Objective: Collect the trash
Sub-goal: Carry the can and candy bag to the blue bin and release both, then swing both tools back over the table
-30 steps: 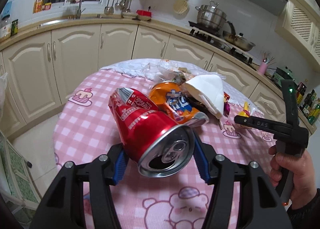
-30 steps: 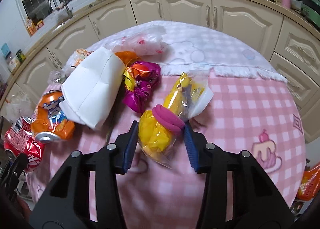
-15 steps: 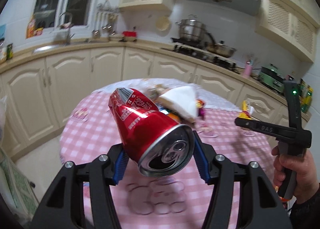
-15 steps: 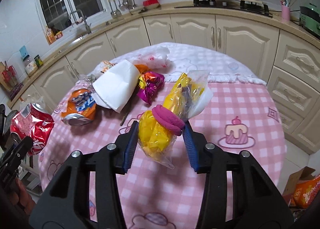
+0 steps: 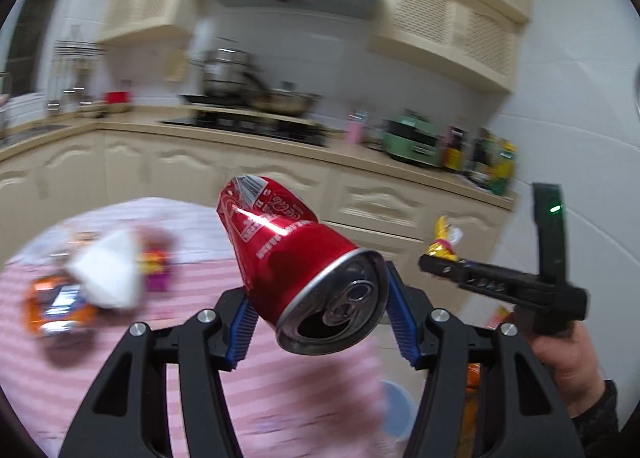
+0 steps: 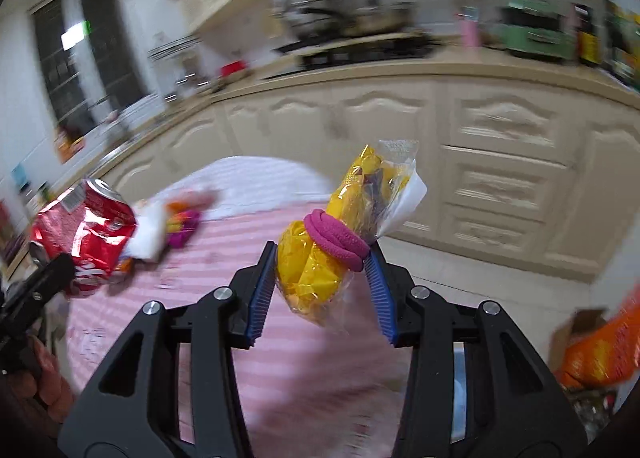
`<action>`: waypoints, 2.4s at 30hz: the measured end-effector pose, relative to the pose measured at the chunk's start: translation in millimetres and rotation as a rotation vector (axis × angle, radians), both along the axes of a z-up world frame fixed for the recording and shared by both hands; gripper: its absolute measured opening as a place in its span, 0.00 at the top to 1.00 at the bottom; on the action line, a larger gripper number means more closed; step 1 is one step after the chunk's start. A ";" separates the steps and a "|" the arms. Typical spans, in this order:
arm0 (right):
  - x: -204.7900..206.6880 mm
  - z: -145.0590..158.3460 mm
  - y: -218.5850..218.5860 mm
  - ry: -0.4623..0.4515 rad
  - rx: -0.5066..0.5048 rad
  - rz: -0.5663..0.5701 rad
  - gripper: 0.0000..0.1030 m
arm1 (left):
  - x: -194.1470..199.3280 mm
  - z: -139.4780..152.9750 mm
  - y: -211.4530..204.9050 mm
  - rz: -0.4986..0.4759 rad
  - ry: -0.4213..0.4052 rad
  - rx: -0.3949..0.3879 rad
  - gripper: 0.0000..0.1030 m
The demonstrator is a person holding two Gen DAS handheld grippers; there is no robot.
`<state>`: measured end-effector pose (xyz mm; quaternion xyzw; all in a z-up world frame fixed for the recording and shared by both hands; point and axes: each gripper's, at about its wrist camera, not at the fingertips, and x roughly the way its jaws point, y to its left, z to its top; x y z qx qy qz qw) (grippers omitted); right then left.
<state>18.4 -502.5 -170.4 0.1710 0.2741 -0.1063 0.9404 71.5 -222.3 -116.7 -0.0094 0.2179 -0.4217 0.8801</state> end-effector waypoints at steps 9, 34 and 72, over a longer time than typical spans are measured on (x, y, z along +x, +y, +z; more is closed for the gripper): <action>-77.7 -127.7 -131.1 0.192 0.207 -0.263 0.57 | -48.5 -86.8 -176.4 -0.319 0.187 0.156 0.45; -67.9 -360.2 -183.1 0.401 0.659 -0.381 0.08 | 4.7 -309.6 -309.4 -0.298 0.410 0.709 0.20; -24.6 9.6 -8.2 -0.008 0.104 -0.212 0.06 | -3.6 7.8 -68.6 0.063 -0.067 0.214 0.06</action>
